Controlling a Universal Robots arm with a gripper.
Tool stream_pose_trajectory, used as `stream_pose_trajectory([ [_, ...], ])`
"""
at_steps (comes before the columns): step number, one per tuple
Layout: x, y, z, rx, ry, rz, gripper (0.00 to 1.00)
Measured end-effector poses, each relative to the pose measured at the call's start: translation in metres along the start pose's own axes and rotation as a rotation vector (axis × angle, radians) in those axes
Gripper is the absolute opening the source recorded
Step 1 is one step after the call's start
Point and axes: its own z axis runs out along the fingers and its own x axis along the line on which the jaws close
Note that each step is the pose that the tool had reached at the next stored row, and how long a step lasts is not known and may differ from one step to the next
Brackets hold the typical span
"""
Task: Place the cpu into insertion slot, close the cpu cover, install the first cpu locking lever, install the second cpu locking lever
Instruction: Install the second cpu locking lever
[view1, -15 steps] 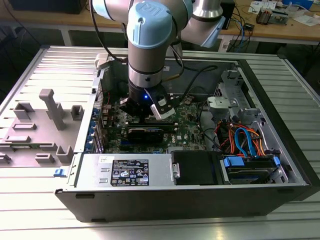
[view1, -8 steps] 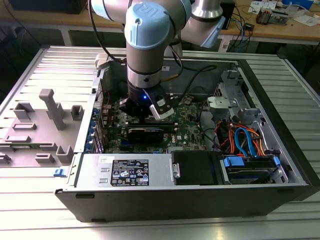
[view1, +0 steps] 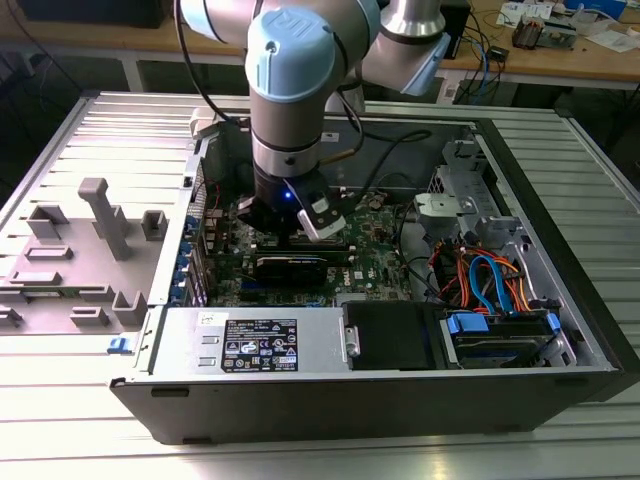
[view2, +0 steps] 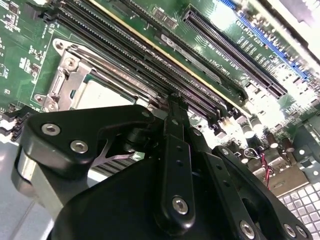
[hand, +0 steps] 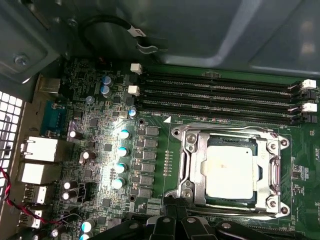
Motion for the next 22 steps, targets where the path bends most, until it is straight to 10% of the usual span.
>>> stream_pose_trajectory([
  [6,0.0028,0.0058,0.0032,0.0007,-0.0051,-0.002,0.11],
  [7,0.0036,0.0060,0.0025,0.0120,-0.0035,-0.003,0.11],
  [9,0.0038,0.0085,-0.0139,0.0117,-0.0037,-0.003,0.11],
  [22,0.0039,0.0112,-0.0324,0.0117,-0.0037,-0.003,0.11],
])
